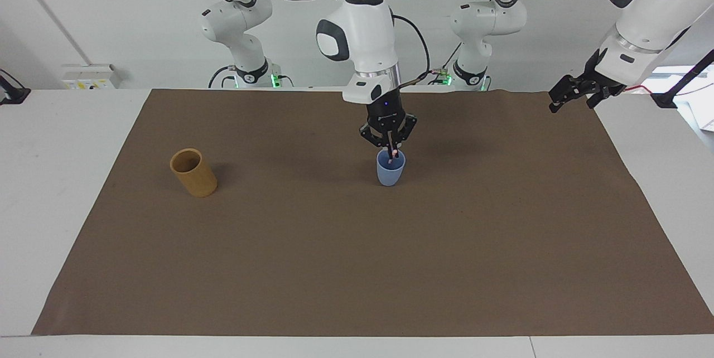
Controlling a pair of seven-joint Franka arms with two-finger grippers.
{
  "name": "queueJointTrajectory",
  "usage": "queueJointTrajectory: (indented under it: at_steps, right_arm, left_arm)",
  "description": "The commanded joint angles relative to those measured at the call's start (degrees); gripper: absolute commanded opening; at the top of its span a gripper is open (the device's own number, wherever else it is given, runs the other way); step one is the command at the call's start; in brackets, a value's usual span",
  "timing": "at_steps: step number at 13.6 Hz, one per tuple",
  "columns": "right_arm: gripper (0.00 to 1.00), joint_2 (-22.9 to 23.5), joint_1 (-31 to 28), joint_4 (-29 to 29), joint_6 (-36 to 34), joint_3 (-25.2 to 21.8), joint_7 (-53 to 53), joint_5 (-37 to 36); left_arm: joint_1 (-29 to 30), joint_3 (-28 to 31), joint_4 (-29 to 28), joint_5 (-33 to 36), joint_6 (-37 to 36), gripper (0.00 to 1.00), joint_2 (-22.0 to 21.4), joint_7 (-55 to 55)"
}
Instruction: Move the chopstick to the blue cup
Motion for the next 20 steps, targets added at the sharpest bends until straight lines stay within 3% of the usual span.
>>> queueJointTrajectory:
  at_steps: [1,2,3,5,9,11,14,16,18,20]
  right_arm:
    - [0.31,-3.0,1.0,-4.4,2.0,-0.3,2.9,-1.4]
    - [0.72,-3.0,1.1,-4.3,1.8,-0.3,3.2,-1.4]
    - [0.99,-3.0,1.1,-3.9,1.7,-0.4,3.2,-1.4]
    - [1.0,-2.1,0.4,0.1,-0.9,-0.4,2.9,-1.4]
    - [1.0,-2.9,-6.8,13.4,-24.0,-0.8,-1.7,-1.2]
    - [1.0,-5.7,-11.3,16.0,-31.4,-1.0,-6.9,-1.0]
    - [1.0,-7.5,-20.1,22.2,-49.1,-1.1,-17.6,-1.0]
    - [1.0,-8.1,-28.0,24.0,-57.6,-1.2,-28.9,-0.8]
    - [1.0,-11.1,-35.4,23.4,-61.8,-1.1,-38.6,-0.4]
    - [1.0,-12.3,-39.1,21.2,-65.8,-1.2,-41.7,0.9]
  left_arm:
    - [0.4,0.0,0.6,-0.4,-1.0,1.0,0.1,1.0]
    - [0.5,0.0,0.6,-0.4,-1.0,1.0,0.1,1.0]
    - [0.4,0.0,0.6,-0.4,-1.0,1.0,0.1,1.0]
    - [0.5,0.0,0.6,-0.4,-1.0,1.0,0.1,1.0]
    - [0.4,0.0,0.6,-0.4,-1.0,1.0,0.1,1.0]
    - [0.5,0.0,0.6,-0.4,-1.0,1.0,0.1,1.0]
    - [0.4,0.0,0.6,-0.4,-1.0,1.0,0.1,1.0]
    - [0.4,0.0,0.6,-0.4,-1.0,1.0,0.1,1.0]
    - [0.5,0.0,0.6,-0.4,-1.0,1.0,0.1,1.0]
    - [0.5,0.0,0.6,-0.4,-1.0,1.0,0.1,1.0]
